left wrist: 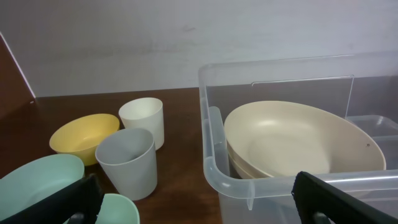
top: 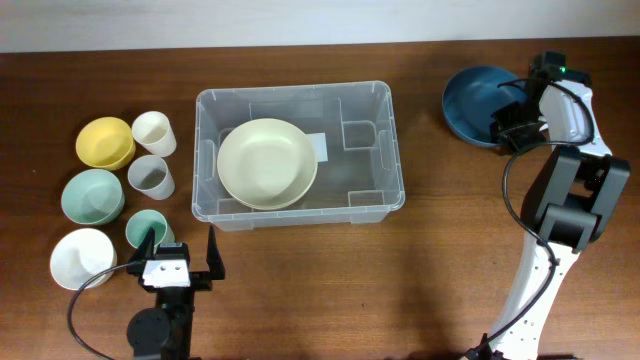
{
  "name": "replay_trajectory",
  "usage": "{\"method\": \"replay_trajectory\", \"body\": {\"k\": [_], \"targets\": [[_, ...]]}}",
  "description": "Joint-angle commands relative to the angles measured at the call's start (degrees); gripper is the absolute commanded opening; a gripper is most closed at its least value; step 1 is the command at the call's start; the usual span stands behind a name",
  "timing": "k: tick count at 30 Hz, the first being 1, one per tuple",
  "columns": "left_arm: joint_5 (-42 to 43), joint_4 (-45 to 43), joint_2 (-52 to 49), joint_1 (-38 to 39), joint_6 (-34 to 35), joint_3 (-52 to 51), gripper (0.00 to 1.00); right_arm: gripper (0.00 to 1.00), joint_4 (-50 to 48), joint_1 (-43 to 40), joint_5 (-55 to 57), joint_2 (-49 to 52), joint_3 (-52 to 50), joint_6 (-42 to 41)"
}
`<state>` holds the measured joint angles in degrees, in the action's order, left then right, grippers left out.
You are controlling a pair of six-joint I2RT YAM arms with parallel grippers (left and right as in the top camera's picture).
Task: Pack container
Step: 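Move the right gripper to the dark teal bowl and grasp its rim, then lift the teal bowl and carry it over the bin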
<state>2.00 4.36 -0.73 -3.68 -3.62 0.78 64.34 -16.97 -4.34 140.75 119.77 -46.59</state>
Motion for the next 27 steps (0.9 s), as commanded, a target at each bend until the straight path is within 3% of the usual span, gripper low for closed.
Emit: {"method": "replay_trajectory", "body": {"k": [1, 6, 14, 27], "targets": [[0.61, 0.20, 0.44, -0.28, 0.33, -0.26, 0.99, 0.22, -0.11, -1.42, 0.94, 0.44, -0.83, -0.44], [0.61, 0.20, 0.44, -0.28, 0.33, -0.26, 0.99, 0.04, -0.31, -2.19, 0.04, 0.44, -0.83, -0.44], [0.61, 0.20, 0.44, -0.28, 0.33, -0.26, 0.99, 0.04, -2.14, -2.56, -3.39, 0.42, -0.83, 0.68], [0.63, 0.20, 0.44, -0.28, 0.33, -0.26, 0.99, 0.04, -13.62, -2.67, -35.74, -0.74, 1.40, 11.30]]}}
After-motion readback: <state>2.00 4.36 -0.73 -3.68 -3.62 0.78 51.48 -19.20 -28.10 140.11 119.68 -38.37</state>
